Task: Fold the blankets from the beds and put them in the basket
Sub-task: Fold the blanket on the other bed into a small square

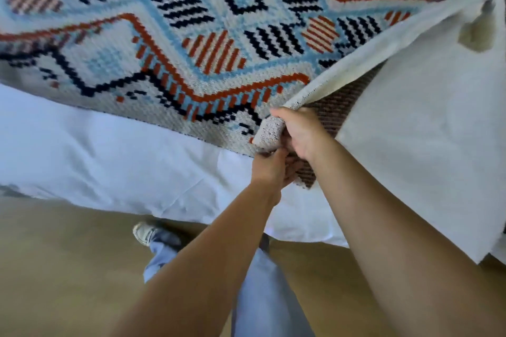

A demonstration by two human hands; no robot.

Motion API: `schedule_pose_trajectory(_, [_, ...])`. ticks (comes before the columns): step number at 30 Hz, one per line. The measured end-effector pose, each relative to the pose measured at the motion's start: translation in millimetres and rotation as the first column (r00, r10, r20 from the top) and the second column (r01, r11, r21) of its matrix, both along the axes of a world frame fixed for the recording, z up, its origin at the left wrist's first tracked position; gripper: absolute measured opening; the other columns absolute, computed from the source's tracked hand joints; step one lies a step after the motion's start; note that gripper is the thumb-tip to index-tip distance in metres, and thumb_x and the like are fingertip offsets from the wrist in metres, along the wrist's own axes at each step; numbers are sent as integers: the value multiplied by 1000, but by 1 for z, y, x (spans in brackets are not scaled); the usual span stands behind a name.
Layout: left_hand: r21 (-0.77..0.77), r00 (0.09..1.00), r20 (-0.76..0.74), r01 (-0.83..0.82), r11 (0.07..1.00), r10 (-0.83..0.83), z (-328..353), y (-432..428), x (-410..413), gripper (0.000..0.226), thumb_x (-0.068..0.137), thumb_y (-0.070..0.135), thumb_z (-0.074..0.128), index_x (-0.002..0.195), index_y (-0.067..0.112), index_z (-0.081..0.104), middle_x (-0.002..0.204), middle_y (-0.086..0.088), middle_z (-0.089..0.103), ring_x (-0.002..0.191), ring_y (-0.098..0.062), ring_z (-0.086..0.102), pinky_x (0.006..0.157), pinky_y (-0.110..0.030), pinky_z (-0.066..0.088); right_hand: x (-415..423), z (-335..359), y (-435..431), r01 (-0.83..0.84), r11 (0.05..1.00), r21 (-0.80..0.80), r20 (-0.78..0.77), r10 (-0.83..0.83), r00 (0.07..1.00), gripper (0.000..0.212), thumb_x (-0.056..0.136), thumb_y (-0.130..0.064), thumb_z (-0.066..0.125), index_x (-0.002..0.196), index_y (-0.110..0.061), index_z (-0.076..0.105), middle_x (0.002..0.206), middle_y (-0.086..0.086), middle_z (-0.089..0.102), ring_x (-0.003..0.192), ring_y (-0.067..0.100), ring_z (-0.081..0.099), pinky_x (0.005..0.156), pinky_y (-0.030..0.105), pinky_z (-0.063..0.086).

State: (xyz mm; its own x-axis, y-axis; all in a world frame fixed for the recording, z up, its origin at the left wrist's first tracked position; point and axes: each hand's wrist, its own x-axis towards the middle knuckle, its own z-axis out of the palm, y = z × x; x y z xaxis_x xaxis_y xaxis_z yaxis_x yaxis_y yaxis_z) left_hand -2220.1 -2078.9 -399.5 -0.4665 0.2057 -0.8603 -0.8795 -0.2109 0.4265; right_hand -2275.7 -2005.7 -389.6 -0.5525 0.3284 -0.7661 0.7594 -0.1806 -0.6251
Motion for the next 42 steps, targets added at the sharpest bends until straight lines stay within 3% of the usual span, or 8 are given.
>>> schedule_pose_trajectory(7, [-283, 965, -256, -129, 950, 55, -2, -147, -86, 53, 84, 7, 55, 132, 10, 33, 108, -16, 64, 96, -32, 64, 85, -46, 53, -86, 10, -155, -165, 985, -57, -12, 165, 986, 16, 84, -17, 66, 93, -10, 55, 92, 9, 66, 67, 21, 65, 50, 23, 52])
schedule_pose_trajectory(10, [-372, 931, -365, -123, 920, -23, -5, -217, -117, 74, 85, 11, 58, 145, 20, 15, 103, 5, 58, 80, -8, 60, 63, -19, 51, -117, 6, -219, -182, 983, -29, -19, 181, 983, 14, 84, -15, 66, 86, -10, 53, 80, 9, 62, 67, 22, 60, 59, 29, 51])
schedule_pose_trajectory(17, [-616, 805, -488, -45, 786, -337, -4, -330, -186, 21, 92, 9, 36, 82, 14, 54, 67, 0, 50, 71, -23, 48, 60, -30, 34, -172, -7, -309, -148, 989, 4, 22, 148, 989, 29, 84, -29, 65, 103, -9, 56, 77, 5, 63, 61, 16, 60, 48, 26, 45])
schedule_pose_trajectory(23, [-735, 616, -479, 108, 669, -626, -5, -397, -253, 21, 95, 21, 40, 107, 11, 54, 65, 2, 51, 54, -13, 46, 47, -24, 34, -230, -16, -350, 11, 996, 87, -12, -10, 1000, 53, 86, -37, 59, 126, -5, 48, 79, 4, 54, 58, 13, 49, 41, 24, 34])
schedule_pose_trajectory(28, [-880, 346, -368, 170, 444, -863, -7, -472, -299, 32, 89, 37, 57, 112, 16, 53, 89, 2, 55, 75, -20, 54, 62, -26, 35, -272, -20, -408, -88, 987, 135, -33, 93, 995, 24, 88, -29, 59, 92, -6, 51, 68, 2, 50, 50, 10, 42, 41, 20, 33])
schedule_pose_trajectory(37, [-961, 452, -121, 170, 219, -884, -56, -619, -356, 27, 95, 27, 44, 84, 6, 58, 99, -14, 54, 82, -37, 57, 66, -37, 42, -324, -45, -544, -446, 849, 283, -10, 468, 884, 37, 84, -32, 61, 56, -14, 47, 57, 9, 65, 50, 19, 60, 55, 28, 45])
schedule_pose_trajectory(40, [-909, 451, -137, 297, 293, -882, -88, -643, -384, 26, 93, 19, 45, 96, 1, 65, 125, -17, 51, 109, -36, 52, 87, -39, 43, -338, -63, -580, -471, 815, 337, 71, 477, 876, 36, 83, -36, 62, 59, -15, 44, 83, 20, 71, 78, 33, 68, 73, 39, 54])
schedule_pose_trajectory(42, [-811, 441, -205, 424, 404, -874, -101, -651, -402, 23, 91, 14, 46, 87, 1, 64, 104, -21, 61, 94, -36, 58, 76, -37, 46, -347, -73, -596, -432, 819, 378, 111, 423, 899, 33, 81, -36, 62, 62, -13, 48, 83, 21, 71, 80, 35, 67, 74, 39, 54])
